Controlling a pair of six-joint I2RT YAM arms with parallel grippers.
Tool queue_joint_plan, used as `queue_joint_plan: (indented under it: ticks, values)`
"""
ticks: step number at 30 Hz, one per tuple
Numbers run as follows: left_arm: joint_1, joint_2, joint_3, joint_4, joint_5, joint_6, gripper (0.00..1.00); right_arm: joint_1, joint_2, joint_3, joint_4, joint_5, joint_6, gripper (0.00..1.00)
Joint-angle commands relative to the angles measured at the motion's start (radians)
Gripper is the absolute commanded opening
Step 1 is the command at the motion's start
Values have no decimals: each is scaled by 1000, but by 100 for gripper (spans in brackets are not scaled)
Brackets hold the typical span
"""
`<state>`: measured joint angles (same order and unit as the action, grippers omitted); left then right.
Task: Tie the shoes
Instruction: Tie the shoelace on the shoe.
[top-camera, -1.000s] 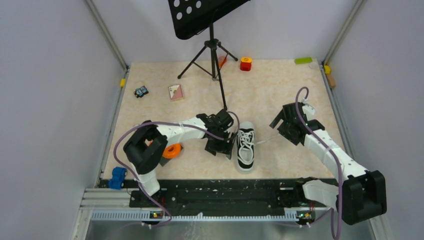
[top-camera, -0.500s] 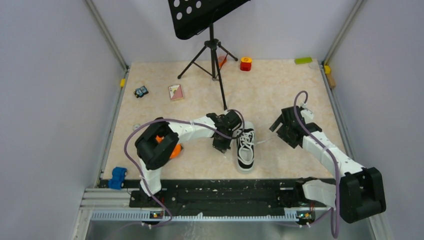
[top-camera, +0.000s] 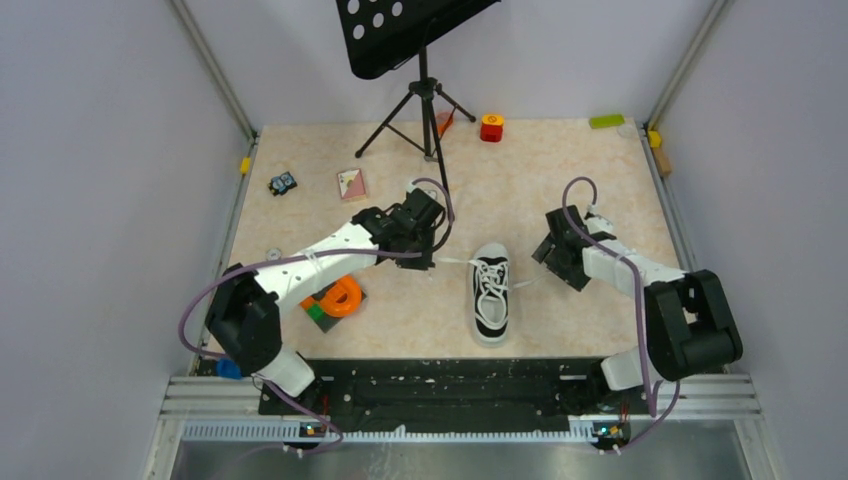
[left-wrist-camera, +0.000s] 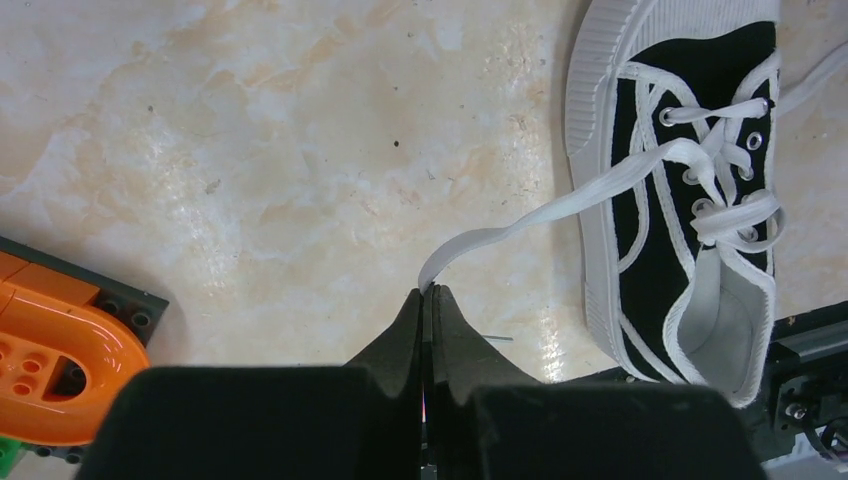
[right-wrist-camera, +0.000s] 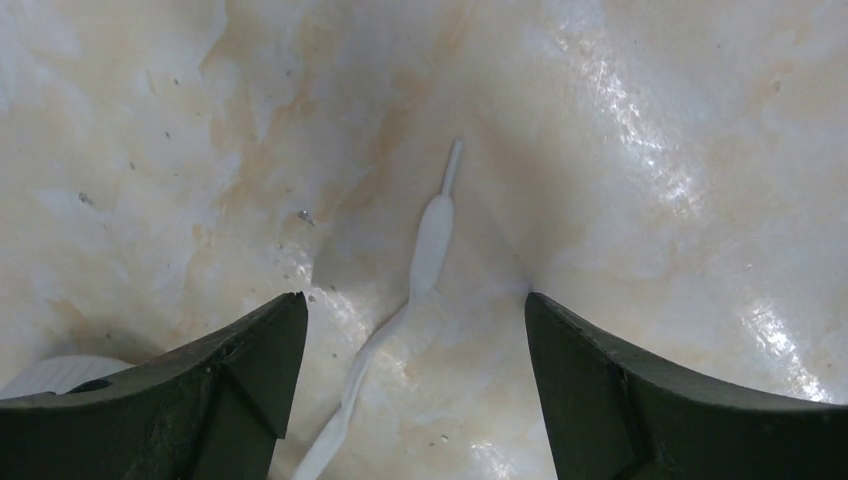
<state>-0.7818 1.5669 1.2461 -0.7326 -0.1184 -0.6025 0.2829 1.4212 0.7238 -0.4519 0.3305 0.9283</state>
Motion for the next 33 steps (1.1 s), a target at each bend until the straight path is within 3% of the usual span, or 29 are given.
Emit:
queue_joint_plan:
  ticks: [1,4,6,12,19,24,33]
  values:
    - [-8,-22,-18,1,-3,-1,0,-16,58,54,45,92,4,80]
    - [-7,-24,-20,2,0,-2,0,-19,96,74,41,100,-11,71]
    - [-7,-24,-21,3,-5,-1,0,-19,110,70,44,91,-9,59]
    - [-7,-25,-16,-2,-6,2,0,-19,81,33,66,96,15,0]
    - [-2,-73,19,-39,-36,19,0,-19,-38,109,-19,145,-14,0]
    - [0,-109,87,-130,-167,49,0,-19,-199,146,-44,141,-55,0]
    - [102,-212,57,-128,-100,87,0,-19,-444,232,-131,262,-94,0]
